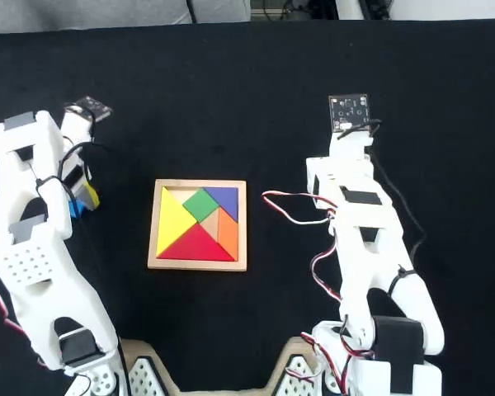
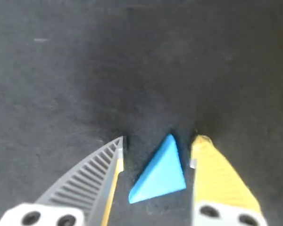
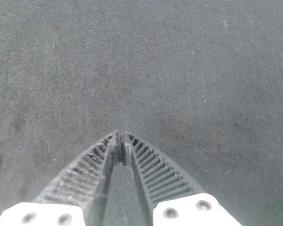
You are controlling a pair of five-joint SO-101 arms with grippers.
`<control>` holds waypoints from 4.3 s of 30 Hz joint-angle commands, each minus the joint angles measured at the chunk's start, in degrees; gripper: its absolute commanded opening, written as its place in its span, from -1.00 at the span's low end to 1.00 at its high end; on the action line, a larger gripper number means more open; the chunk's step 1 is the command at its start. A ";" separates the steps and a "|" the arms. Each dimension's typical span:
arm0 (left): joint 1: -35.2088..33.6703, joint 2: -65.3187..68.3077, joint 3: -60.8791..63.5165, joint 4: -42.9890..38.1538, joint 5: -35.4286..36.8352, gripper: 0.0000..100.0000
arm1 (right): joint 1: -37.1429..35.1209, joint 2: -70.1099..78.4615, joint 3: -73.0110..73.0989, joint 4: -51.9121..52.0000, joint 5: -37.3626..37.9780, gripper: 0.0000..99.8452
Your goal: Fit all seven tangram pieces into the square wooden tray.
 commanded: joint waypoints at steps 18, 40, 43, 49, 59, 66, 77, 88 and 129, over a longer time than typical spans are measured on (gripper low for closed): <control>-3.82 -1.58 -3.82 4.57 -29.63 -0.48 | -0.88 -0.04 -2.42 -1.14 0.35 -0.98; -4.09 -2.46 -6.90 9.41 -49.58 -0.34 | -0.88 -0.04 -2.42 -1.14 0.35 -0.98; -3.38 -2.46 -8.66 11.87 -51.69 -0.35 | -0.88 -0.04 -2.33 -1.14 0.35 -0.98; -3.21 -3.08 -9.19 12.04 -47.56 -0.43 | -0.88 -0.04 -2.33 -1.14 0.35 -0.98; -6.02 -11.16 -9.19 13.63 -29.45 -0.44 | -0.88 -0.04 -2.42 -1.05 0.35 -0.98; -7.25 -14.42 -7.25 -1.23 -21.89 -0.45 | -0.88 -0.04 -2.42 -1.05 0.35 -0.98; -8.92 -7.74 8.31 -17.67 -13.19 -0.44 | -0.88 -0.04 -2.42 -1.05 0.35 -0.98; -11.91 -11.87 15.87 -10.20 -16.09 -0.44 | -0.88 -0.04 -2.33 -1.05 0.35 -0.98; 2.33 -32.26 34.95 -6.42 45.98 -0.43 | -2.99 -0.13 -0.31 -0.97 0.35 -0.98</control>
